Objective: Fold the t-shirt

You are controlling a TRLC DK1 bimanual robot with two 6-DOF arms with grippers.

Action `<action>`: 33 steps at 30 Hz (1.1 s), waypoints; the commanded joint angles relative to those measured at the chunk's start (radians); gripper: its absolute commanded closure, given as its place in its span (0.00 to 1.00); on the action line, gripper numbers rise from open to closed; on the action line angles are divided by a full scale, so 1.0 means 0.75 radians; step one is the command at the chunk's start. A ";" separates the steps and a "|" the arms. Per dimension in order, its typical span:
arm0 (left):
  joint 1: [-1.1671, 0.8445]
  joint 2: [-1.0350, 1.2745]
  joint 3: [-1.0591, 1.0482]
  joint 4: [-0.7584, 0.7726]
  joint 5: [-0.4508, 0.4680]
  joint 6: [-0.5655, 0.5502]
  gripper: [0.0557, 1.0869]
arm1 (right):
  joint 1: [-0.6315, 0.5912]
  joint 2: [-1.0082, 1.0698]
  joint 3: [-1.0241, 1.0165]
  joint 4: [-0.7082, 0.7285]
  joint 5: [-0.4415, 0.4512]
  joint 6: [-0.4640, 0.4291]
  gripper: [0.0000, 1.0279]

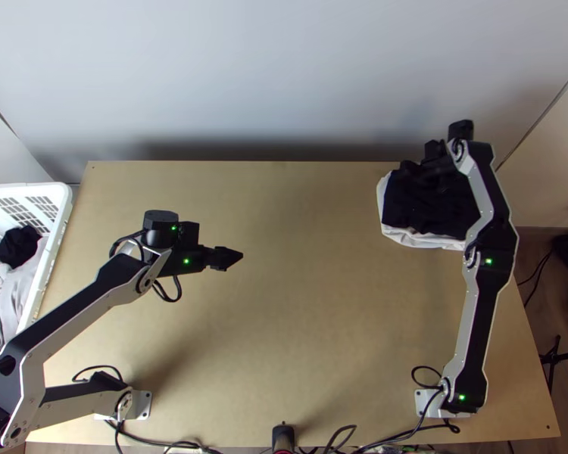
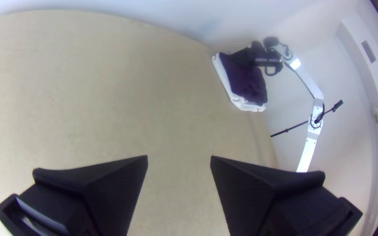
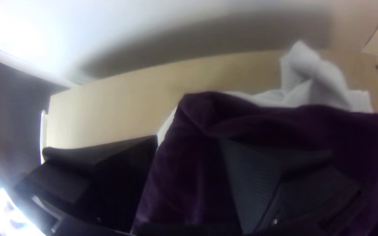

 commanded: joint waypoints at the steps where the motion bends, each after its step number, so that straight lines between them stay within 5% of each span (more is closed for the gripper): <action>1: 0.007 -0.008 -0.023 0.018 -0.001 0.007 0.30 | -0.049 -0.278 0.001 0.050 0.006 0.040 0.36; 9: 0.009 -0.059 -0.064 0.131 -0.085 -0.001 0.30 | -0.157 -0.769 -0.277 0.046 0.006 0.017 0.36; 11: 0.011 -0.096 -0.095 0.192 -0.149 0.001 0.30 | -0.169 -0.896 -0.428 0.068 0.011 -0.009 0.24; 20: 0.097 -0.406 -0.244 0.358 -0.439 0.026 0.30 | -0.012 -1.604 -1.302 0.649 0.260 -0.087 0.05; 23: 0.110 -0.570 -0.367 0.454 -0.603 0.169 0.29 | 0.082 -1.835 -1.588 0.823 0.409 -0.177 0.05; 26: 0.185 -0.777 -0.492 0.521 -0.646 0.253 0.26 | 0.129 -2.095 -1.889 1.044 0.471 -0.198 0.05; 30: 0.318 -1.055 -0.637 0.507 -0.646 0.339 0.05 | 0.146 -2.305 -2.099 1.093 0.473 -0.167 0.05; 33: 0.437 -1.300 -0.751 0.474 -0.627 0.382 0.05 | 0.146 -2.397 -2.210 1.157 0.483 -0.101 0.05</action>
